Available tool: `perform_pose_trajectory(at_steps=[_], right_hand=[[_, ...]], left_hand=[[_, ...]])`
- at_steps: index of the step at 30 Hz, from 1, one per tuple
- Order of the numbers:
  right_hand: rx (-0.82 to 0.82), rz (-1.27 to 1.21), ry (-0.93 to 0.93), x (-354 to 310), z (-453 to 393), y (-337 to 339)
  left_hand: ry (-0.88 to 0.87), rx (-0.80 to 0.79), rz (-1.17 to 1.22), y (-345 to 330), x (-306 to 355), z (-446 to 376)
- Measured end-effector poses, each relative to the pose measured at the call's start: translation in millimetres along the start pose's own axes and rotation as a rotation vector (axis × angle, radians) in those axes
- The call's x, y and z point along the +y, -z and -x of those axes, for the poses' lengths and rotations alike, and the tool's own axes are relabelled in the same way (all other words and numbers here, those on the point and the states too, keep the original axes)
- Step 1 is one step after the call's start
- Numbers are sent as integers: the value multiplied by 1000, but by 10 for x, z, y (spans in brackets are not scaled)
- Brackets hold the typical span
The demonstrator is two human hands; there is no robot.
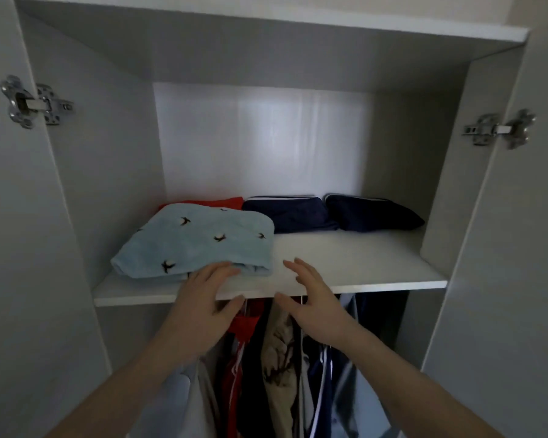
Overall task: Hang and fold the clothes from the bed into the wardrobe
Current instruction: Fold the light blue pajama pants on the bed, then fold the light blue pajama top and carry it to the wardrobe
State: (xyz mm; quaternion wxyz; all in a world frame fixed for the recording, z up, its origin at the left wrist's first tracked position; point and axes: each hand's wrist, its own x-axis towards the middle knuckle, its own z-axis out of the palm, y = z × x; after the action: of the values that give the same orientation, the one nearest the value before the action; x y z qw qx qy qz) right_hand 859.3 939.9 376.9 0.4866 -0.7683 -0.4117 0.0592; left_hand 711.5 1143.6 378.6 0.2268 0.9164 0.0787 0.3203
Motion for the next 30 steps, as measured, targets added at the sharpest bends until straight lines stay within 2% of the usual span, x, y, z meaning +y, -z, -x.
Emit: perform_pose_trajectory(at_steps=[3,6,15,19,23,30], right_hand=[[60,-1,-31,48,729,279],[108,41,-120,195,1478,497],[382,171,-557,402,3755,586],[623,183,-782,263,4614,412],[813,194,-968,1,5283,91],[1124,200,-1221,-764,6403,-604]], left_hand=[[-41,-45,87,-120,391,371],[-106,-154,128,-363,748,720],[-279,-654,312,-1440,1585,1615],[-487,-872,360,-1833,1951,1828],[-696,-1022,417,-2084,2378,2077],[-938,-1271,547,-2022,3088,3029]])
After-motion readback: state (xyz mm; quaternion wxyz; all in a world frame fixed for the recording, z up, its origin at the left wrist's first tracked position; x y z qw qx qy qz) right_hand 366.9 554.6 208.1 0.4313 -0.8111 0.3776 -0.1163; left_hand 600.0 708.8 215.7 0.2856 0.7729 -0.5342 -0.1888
